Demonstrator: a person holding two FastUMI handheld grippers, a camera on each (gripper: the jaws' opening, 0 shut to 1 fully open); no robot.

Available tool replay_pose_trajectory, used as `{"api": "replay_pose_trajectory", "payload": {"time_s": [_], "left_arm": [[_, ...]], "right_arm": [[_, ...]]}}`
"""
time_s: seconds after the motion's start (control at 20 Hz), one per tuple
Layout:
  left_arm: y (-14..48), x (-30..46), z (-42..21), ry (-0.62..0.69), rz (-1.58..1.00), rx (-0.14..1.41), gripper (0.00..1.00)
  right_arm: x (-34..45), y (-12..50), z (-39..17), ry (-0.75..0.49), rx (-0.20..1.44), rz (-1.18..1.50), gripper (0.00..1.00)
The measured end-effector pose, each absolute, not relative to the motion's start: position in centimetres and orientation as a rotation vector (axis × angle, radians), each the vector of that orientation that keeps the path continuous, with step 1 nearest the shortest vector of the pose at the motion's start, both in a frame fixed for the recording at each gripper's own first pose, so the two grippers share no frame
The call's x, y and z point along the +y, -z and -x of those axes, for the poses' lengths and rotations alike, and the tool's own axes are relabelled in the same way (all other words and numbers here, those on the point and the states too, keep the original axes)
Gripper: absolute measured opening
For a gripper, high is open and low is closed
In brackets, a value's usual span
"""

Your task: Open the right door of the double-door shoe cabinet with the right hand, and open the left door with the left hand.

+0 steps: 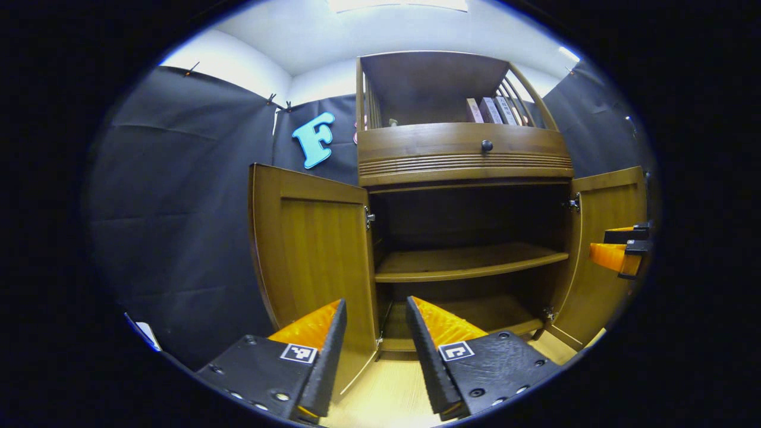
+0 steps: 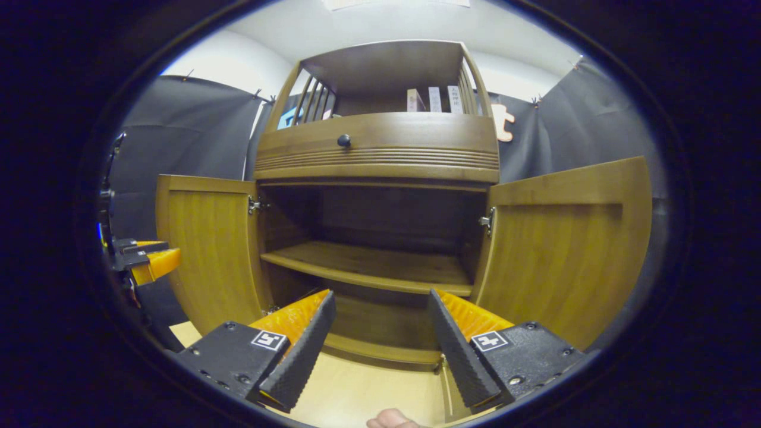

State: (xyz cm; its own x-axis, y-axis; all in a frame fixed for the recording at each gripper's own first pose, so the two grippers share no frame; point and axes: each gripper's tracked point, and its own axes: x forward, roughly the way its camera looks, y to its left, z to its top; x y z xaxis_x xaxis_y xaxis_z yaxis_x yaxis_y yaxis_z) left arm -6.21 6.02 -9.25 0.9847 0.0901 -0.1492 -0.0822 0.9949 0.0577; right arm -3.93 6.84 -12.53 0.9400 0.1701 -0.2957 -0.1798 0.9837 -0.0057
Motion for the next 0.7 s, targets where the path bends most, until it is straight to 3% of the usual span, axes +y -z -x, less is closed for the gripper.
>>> {"api": "replay_pose_trajectory", "payload": {"time_s": [0.05, 0.15, 0.2, 0.25, 0.3, 0.35, 0.65, 0.7], "left_arm": [[9.1, 6.0, 6.2, -0.091, -0.046, 0.154, 0.59], [8.2, 5.3, 6.2, -0.085, -0.014, 0.144, 0.80], [7.5, 4.8, 6.1, -0.074, 0.014, 0.135, 0.72], [6.8, 4.1, 6.0, -0.062, 0.048, 0.130, 0.83], [6.1, 3.5, 5.9, -0.051, 0.080, 0.121, 0.83], [5.6, 3.0, 5.8, -0.041, 0.104, 0.116, 0.93], [2.7, 1.7, 5.4, -0.031, 0.072, 0.067, 1.00], [2.6, 1.3, 5.3, -0.030, 0.068, 0.062, 0.95]], "right_arm": [[6.5, 12.5, 4.2, -0.170, 0.299, 0.035, 1.00], [5.8, 11.8, 4.7, -0.159, 0.285, 0.032, 0.98], [5.6, 11.3, 4.9, -0.156, 0.272, 0.030, 0.98], [5.5, 10.8, 5.0, -0.152, 0.261, 0.025, 1.00], [5.4, 10.3, 5.1, -0.152, 0.249, 0.021, 1.00], [5.4, 9.9, 5.2, -0.151, 0.241, 0.018, 1.00], [4.5, 8.7, 5.7, -0.139, 0.217, 0.005, 1.00], [4.4, 8.6, 5.8, -0.137, 0.216, 0.003, 1.00]]}}
